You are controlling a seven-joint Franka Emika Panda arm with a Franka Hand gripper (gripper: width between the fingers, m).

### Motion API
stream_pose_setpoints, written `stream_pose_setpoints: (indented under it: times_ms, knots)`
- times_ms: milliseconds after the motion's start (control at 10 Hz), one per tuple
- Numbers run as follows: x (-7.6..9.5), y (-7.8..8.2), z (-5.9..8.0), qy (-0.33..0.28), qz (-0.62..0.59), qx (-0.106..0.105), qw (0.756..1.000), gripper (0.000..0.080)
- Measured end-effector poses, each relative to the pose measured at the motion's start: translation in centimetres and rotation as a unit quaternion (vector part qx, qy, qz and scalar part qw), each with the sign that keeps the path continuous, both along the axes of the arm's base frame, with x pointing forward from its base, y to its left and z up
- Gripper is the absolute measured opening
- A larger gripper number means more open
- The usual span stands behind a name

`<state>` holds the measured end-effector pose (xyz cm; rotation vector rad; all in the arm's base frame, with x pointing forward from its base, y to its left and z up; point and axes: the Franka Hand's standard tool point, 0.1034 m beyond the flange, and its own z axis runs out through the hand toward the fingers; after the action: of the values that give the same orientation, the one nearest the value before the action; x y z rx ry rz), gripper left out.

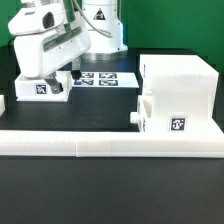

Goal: Assemble drawer

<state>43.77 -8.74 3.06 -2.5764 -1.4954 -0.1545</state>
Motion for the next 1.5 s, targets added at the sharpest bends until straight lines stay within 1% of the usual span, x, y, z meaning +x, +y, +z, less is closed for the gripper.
stream_pose_setpoints:
  times_ms: [200,500,700,800,900,1000,1200,1400,1500]
  knots:
    - [0.0,0.0,0.0,0.012,-0.056,0.001,0.998,0.0649]
    - [0.0,0.1,0.0,0.029,-0.145,0.002,0.989,0.0649]
    - [0.7,-0.3,1.5,0.026,-0.217,-0.005,0.976,0.0649]
    - [0.1,-0.3,1.9,0.033,-0.278,-0.008,0.960,0.0649]
    - [-0.5,-0.4,2.2,0.027,-0.318,-0.012,0.948,0.0649]
    - [-1.5,-0.4,2.1,0.027,-0.349,-0.016,0.937,0.0649]
    - [-1.4,-0.2,2.0,0.039,-0.401,-0.012,0.915,0.0649]
    - [-1.5,-0.2,2.0,0.045,-0.429,-0.010,0.902,0.0649]
    - [-1.6,-0.1,1.9,0.044,-0.436,-0.010,0.899,0.0649]
